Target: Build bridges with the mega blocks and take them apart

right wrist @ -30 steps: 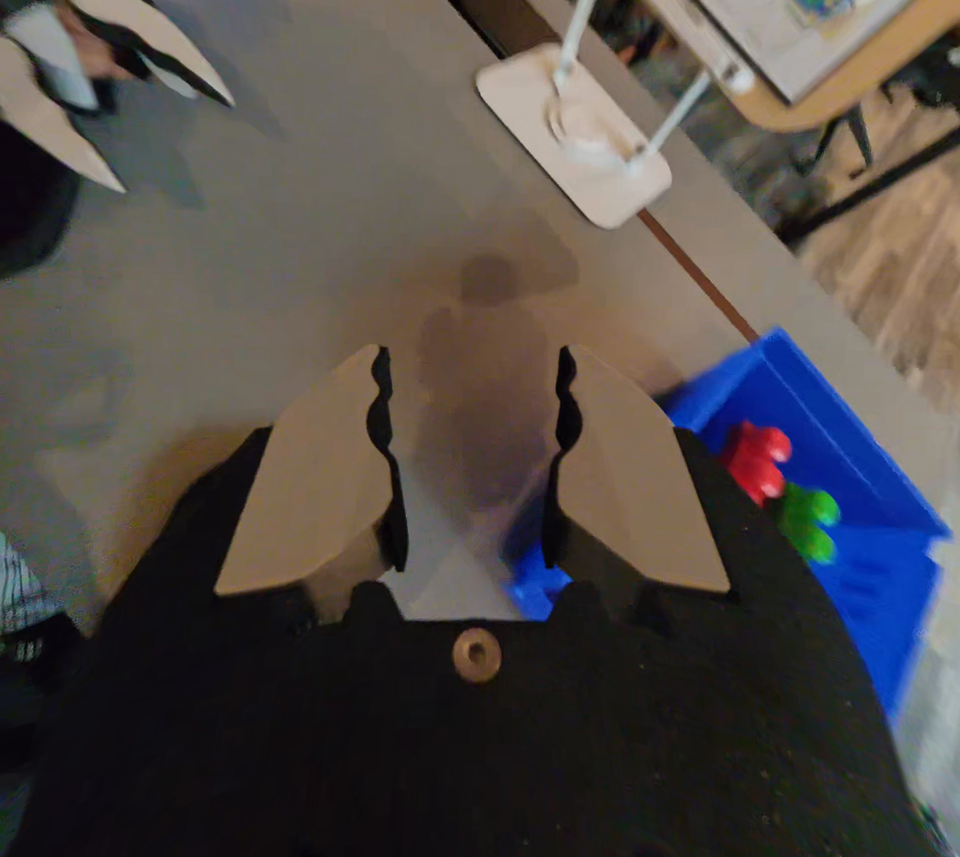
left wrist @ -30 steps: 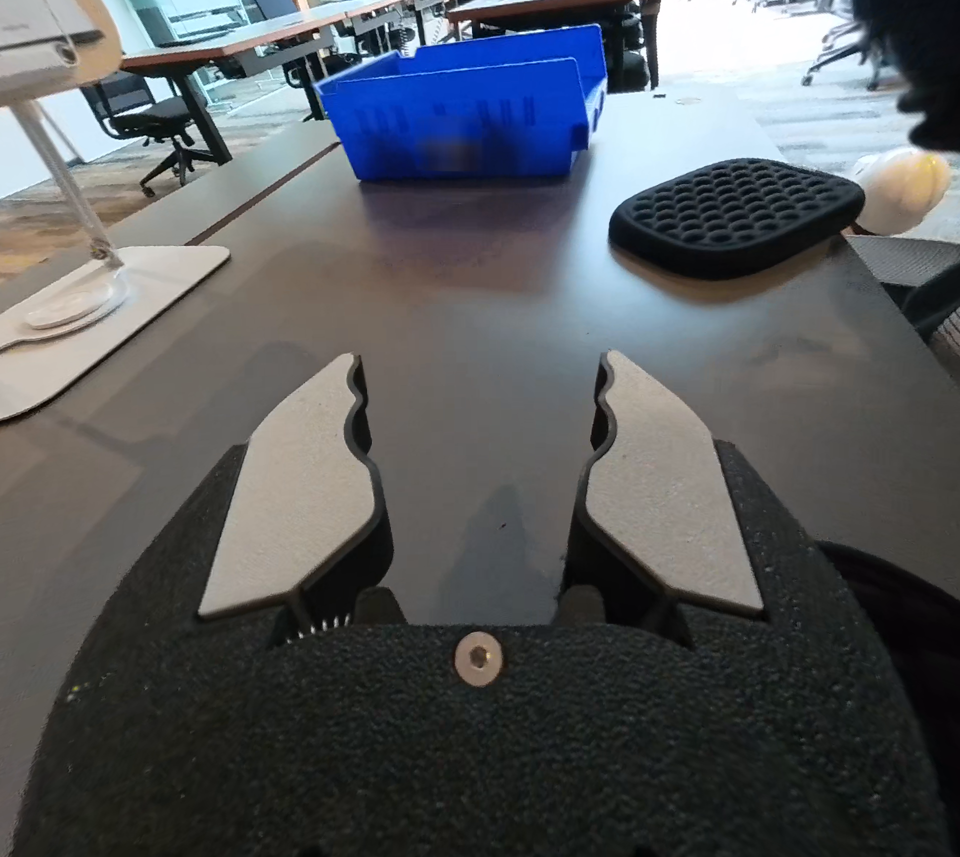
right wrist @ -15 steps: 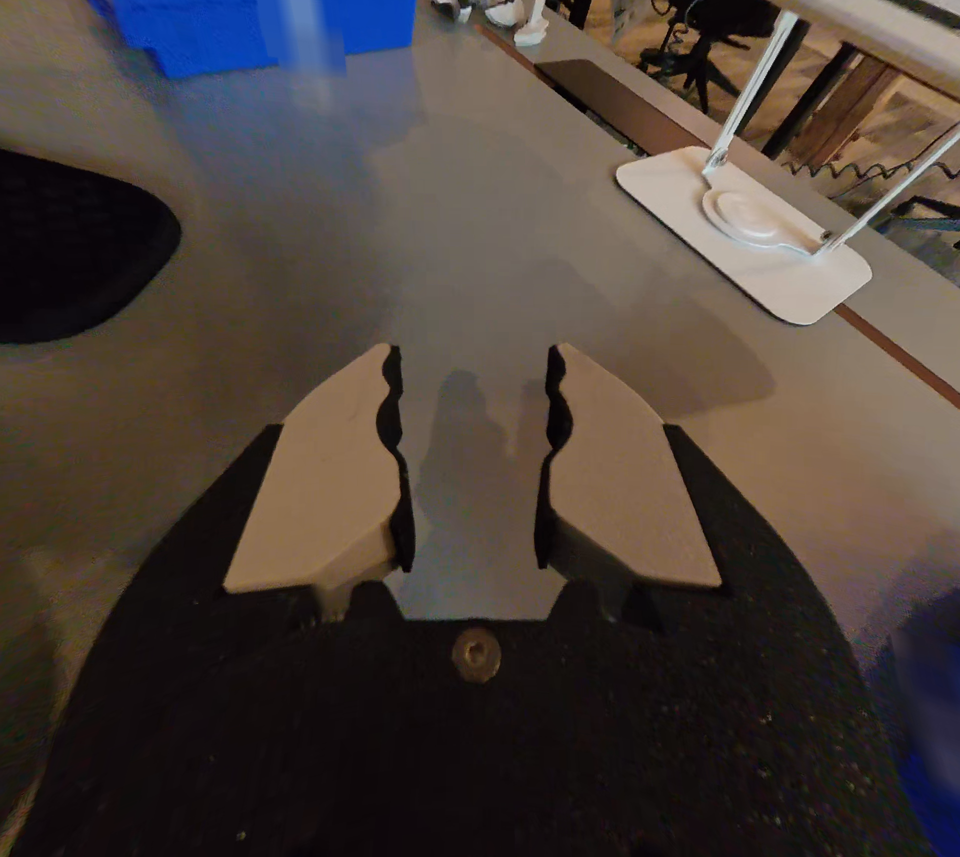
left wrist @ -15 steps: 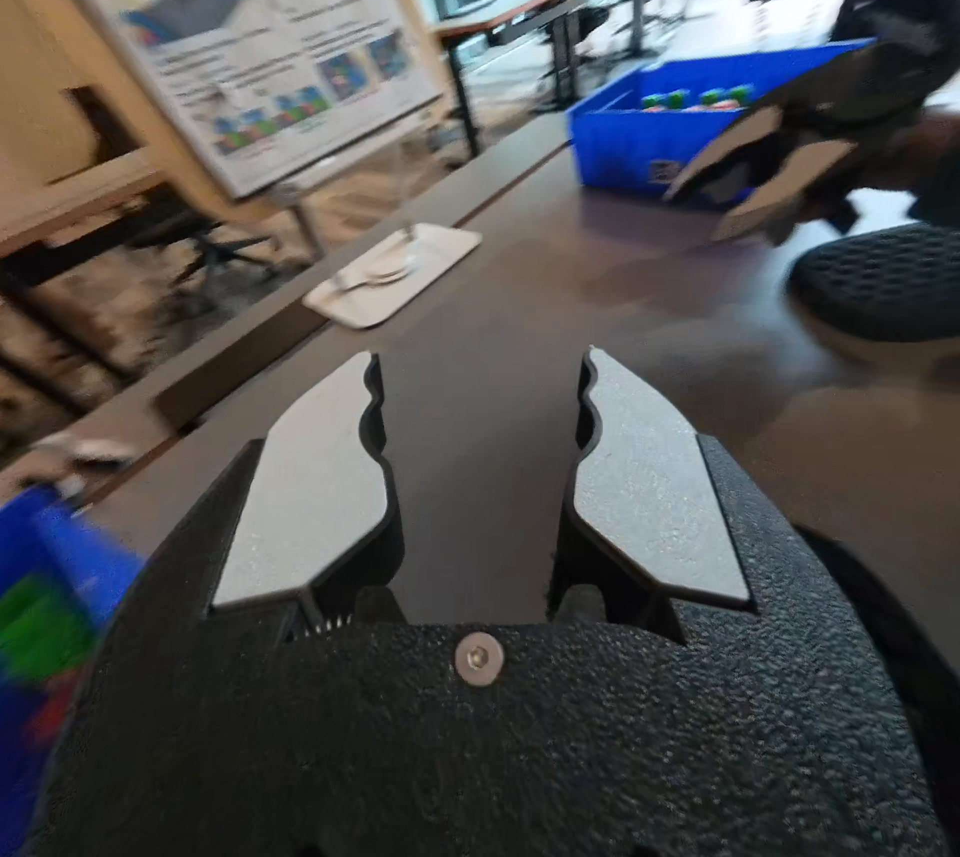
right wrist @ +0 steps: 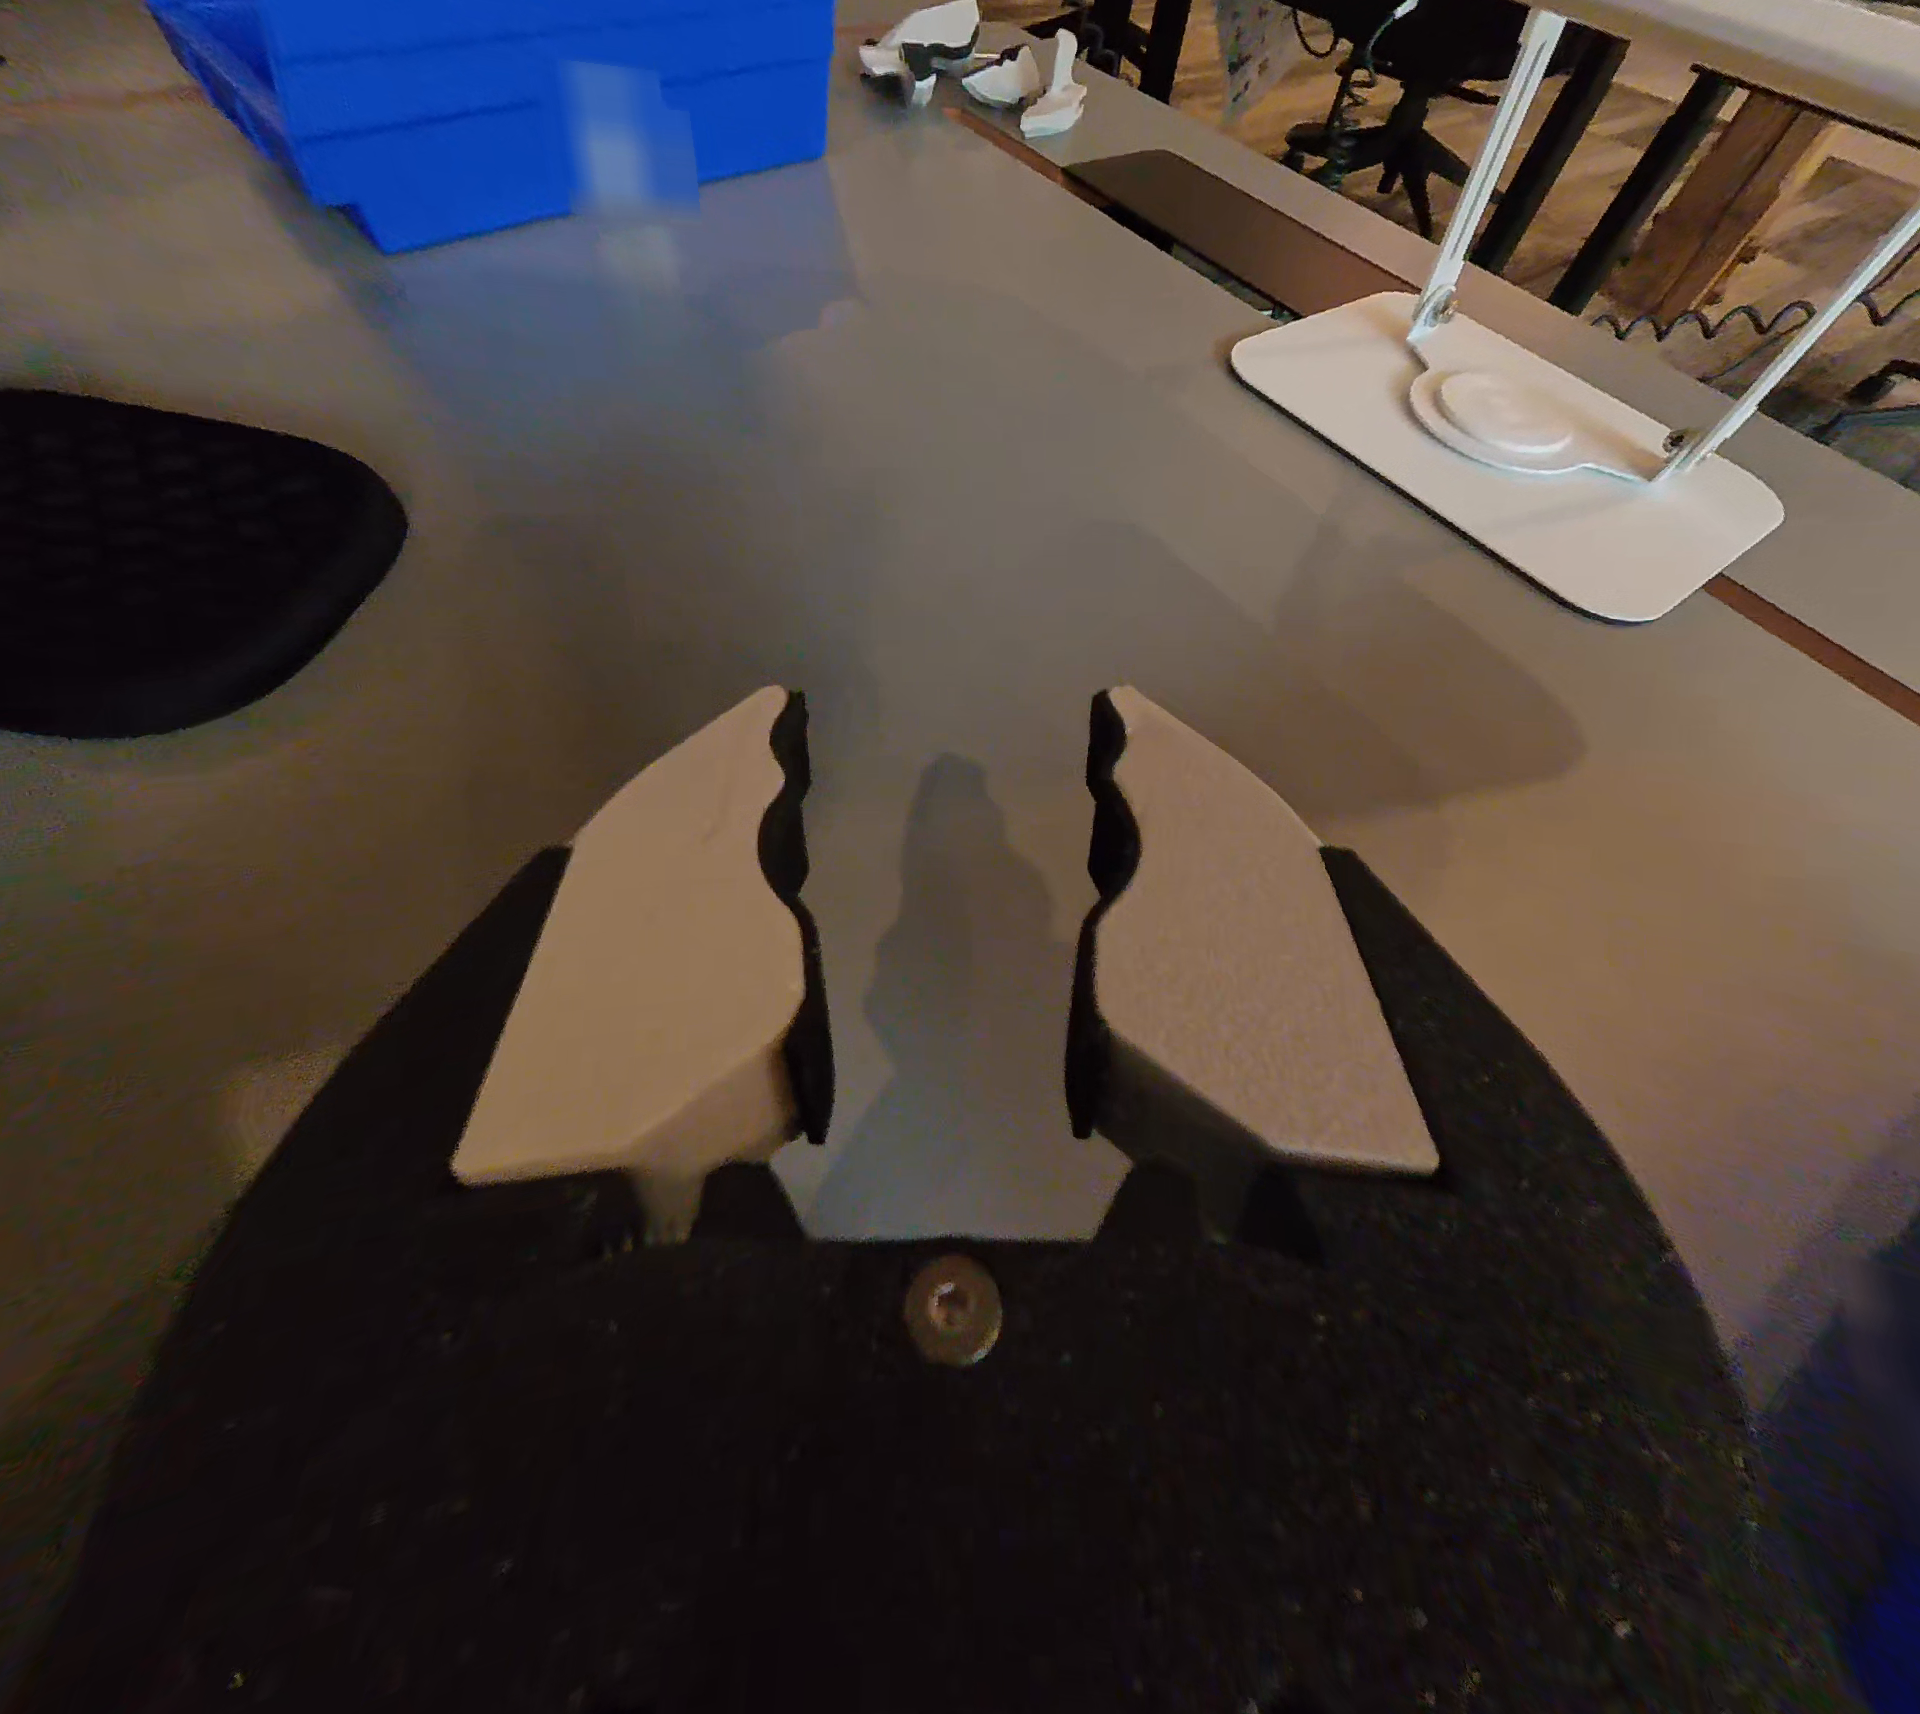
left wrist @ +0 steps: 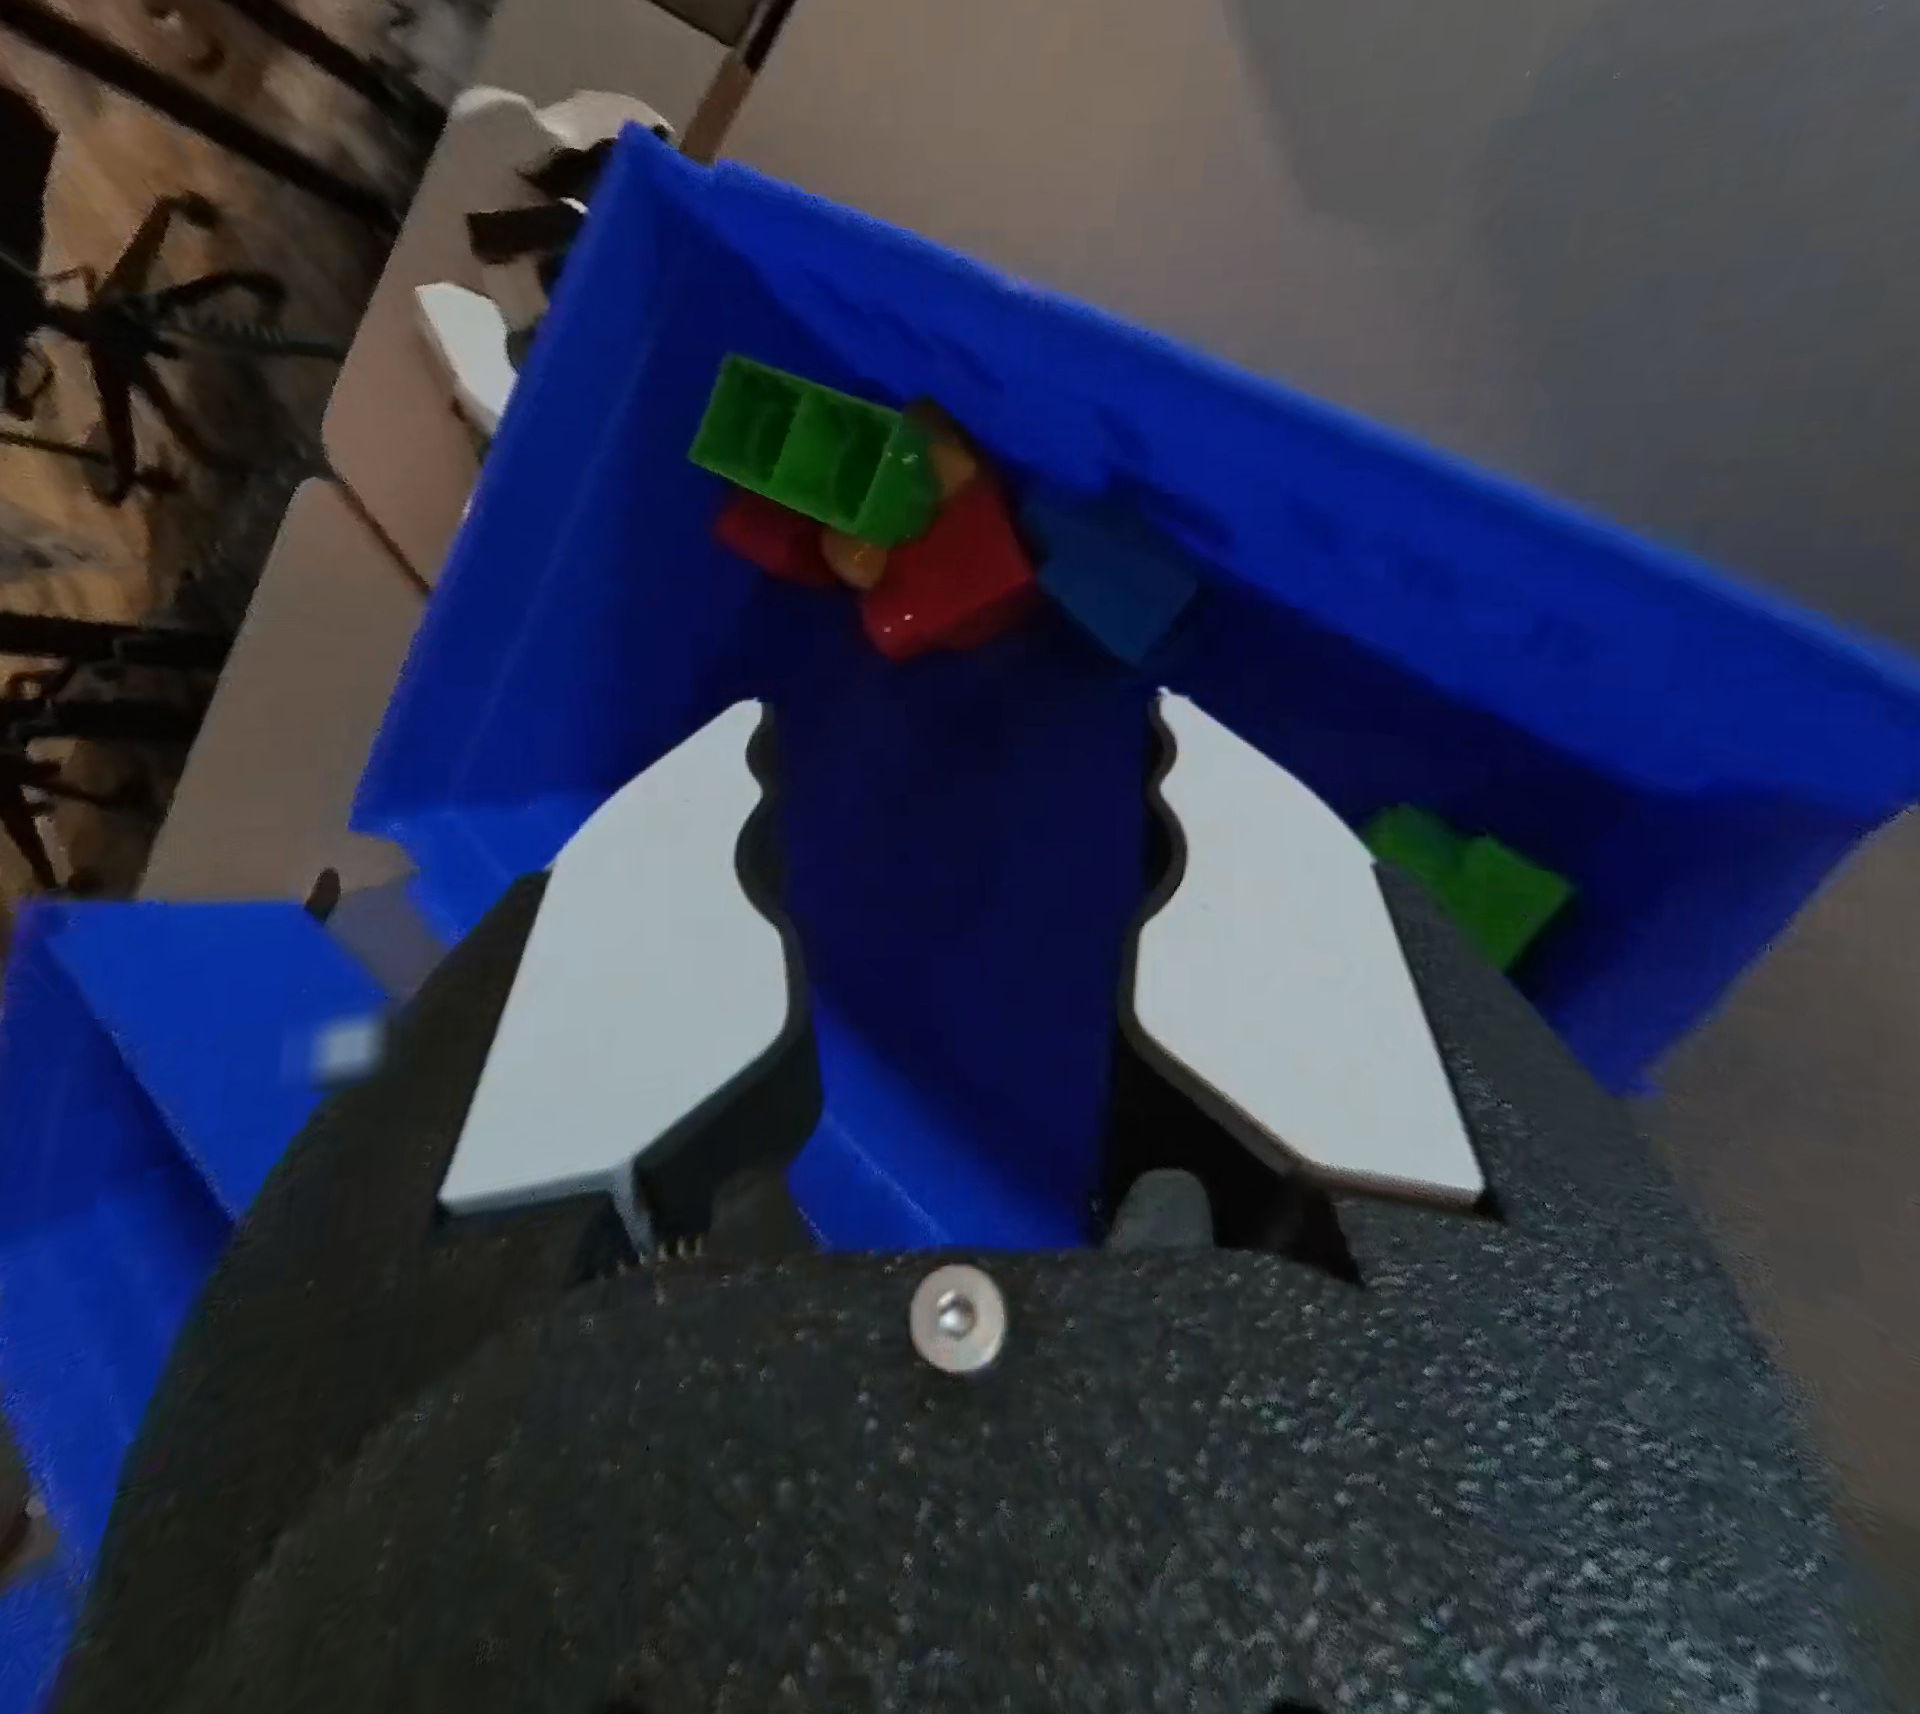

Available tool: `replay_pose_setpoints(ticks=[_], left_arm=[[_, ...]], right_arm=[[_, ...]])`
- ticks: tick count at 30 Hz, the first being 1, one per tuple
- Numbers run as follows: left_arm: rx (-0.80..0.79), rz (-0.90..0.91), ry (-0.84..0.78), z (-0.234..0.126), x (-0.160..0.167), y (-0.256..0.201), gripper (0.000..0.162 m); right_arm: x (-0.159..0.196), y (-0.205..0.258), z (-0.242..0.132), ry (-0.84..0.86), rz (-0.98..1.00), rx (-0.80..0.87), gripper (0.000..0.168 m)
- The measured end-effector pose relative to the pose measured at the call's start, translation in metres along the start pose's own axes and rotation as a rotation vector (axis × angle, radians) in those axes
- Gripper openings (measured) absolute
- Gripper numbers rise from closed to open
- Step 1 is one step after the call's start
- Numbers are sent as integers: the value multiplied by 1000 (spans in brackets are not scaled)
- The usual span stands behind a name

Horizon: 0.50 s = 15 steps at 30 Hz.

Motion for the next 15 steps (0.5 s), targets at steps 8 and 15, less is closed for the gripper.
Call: replay_pose_setpoints(ticks=[8, 15], left_arm=[[172, 185, 58, 65, 11, 37, 59], [265, 335, 67, 94, 17, 45, 52]], right_arm=[[5, -4, -2, 15, 12, 15, 52], [6, -7, -4, -1, 35, 18, 51]])
Point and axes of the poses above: each gripper's, where its closed fingertips meet, z out along the fingers, x out of its underside, y = z × x across the jaws, the point moved 8 cm from there along -z, back along the fingers, and after that the axes turned 10 degrees about -z, right-handed, at the moved point
